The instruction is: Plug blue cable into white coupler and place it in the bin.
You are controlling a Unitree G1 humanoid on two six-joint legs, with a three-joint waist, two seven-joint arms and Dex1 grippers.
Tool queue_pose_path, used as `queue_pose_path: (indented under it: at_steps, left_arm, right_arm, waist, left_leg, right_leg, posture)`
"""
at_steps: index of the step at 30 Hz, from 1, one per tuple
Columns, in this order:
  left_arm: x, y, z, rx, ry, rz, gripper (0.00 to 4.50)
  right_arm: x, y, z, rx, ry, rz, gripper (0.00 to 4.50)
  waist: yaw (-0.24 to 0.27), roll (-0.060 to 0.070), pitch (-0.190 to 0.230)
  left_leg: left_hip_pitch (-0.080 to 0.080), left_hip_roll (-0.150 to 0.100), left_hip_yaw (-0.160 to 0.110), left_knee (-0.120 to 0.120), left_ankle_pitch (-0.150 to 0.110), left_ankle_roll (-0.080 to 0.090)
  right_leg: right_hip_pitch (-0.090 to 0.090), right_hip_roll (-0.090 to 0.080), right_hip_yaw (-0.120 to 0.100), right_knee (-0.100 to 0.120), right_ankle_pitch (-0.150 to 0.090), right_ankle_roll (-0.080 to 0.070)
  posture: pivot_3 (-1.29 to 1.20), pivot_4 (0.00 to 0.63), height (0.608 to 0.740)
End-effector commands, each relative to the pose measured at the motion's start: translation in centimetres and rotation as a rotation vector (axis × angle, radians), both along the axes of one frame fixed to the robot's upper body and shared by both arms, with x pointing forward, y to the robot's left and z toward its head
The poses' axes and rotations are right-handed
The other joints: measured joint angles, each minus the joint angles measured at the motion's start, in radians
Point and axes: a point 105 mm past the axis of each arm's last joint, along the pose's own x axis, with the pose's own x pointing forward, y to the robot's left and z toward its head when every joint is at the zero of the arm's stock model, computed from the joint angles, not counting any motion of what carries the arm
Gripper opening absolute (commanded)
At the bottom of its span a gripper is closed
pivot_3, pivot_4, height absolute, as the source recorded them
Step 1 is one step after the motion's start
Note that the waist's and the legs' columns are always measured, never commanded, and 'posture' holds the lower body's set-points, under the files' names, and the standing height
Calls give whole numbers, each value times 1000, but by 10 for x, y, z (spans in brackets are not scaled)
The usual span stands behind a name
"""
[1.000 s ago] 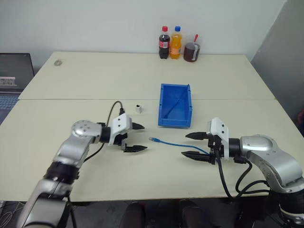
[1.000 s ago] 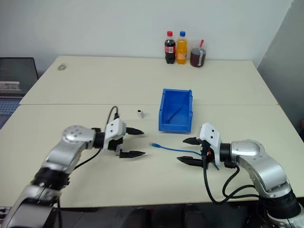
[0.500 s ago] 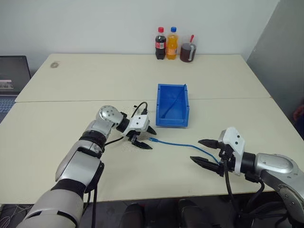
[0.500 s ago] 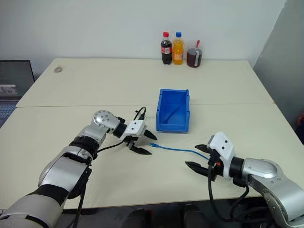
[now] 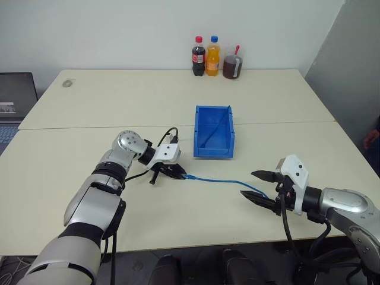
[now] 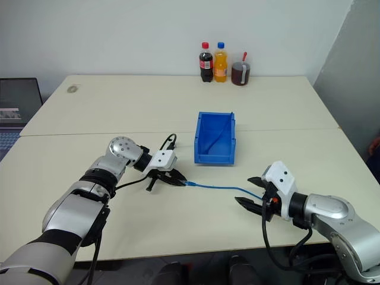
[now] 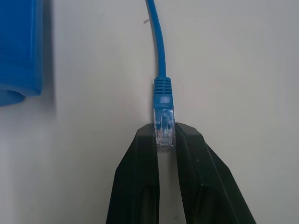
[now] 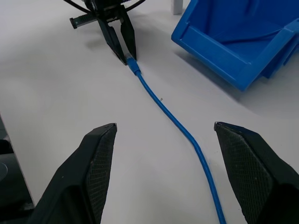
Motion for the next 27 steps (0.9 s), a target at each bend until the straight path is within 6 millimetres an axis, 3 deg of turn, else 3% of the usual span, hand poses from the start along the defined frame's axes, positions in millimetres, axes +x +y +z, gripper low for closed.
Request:
queue_pose_path:
  at_steps: [1, 4, 9, 11, 14, 16, 19, 27]
  left_arm:
    - [1, -6, -6, -105, 172, 147, 236]
    - [-9, -21, 21, -277, 386, 207, 236]
    - [-75, -52, 81, -534, 730, 174, 236]
    - [-90, -58, 95, -596, 831, 193, 236]
    - [-97, -61, 103, -652, 914, 246, 236]
    - [-103, -61, 105, -665, 957, 258, 236]
    - [-113, -59, 102, -657, 991, 267, 236]
    - [-123, -54, 97, -644, 1013, 278, 236]
  right_arm:
    - [2, 3, 12, 25, -52, 0, 3541]
    - [-5, 9, 22, 133, -21, -7, 3541]
    - [-35, 21, 20, 343, 209, 54, 3541]
    - [-47, 27, 16, 402, 327, 106, 3541]
    - [-53, 32, 16, 464, 423, 141, 3541]
    - [-47, 33, 20, 514, 448, 130, 3541]
    - [-35, 34, 33, 606, 470, 118, 3541]
    - [-32, 41, 53, 673, 538, 169, 3541]
  waist:
    - [3, 0, 0]
    - [4, 0, 0]
    - [3, 0, 1]
    - [6, 0, 1]
    - [9, 1, 1]
    - [8, 1, 1]
    - [-2, 1, 1]
    - [5, 1, 2]
  left_leg:
    - [0, 0, 0, 0, 0, 0]
    - [-2, 0, -1, 0, 0, 0]
    - [-8, 7, -9, 0, 0, -1]
    - [-10, 8, -13, 0, -1, -2]
    - [-10, 7, -18, 0, -1, -2]
    - [-5, 7, -19, 0, -1, -2]
    - [-2, 1, -18, 0, 0, -1]
    - [-3, -2, -18, -1, 2, 2]
  right_leg:
    - [0, 0, 0, 0, 0, 0]
    - [-1, 0, -1, 0, 0, 0]
    - [-4, -2, -2, -2, 1, -2]
    - [-4, -3, -4, -2, 0, -5]
    - [-3, -2, -8, -1, -3, -3]
    - [1, -1, -9, -1, -3, -2]
    - [2, 0, -10, -1, -2, -3]
    - [1, -2, -5, -2, -1, -3]
  posture:
    - [0, 150, 740]
    - [0, 150, 740]
    - [0, 150, 740]
    - [0, 150, 740]
    - [0, 150, 740]
    - [0, 150, 740]
    - [0, 150, 740]
    - [0, 150, 740]
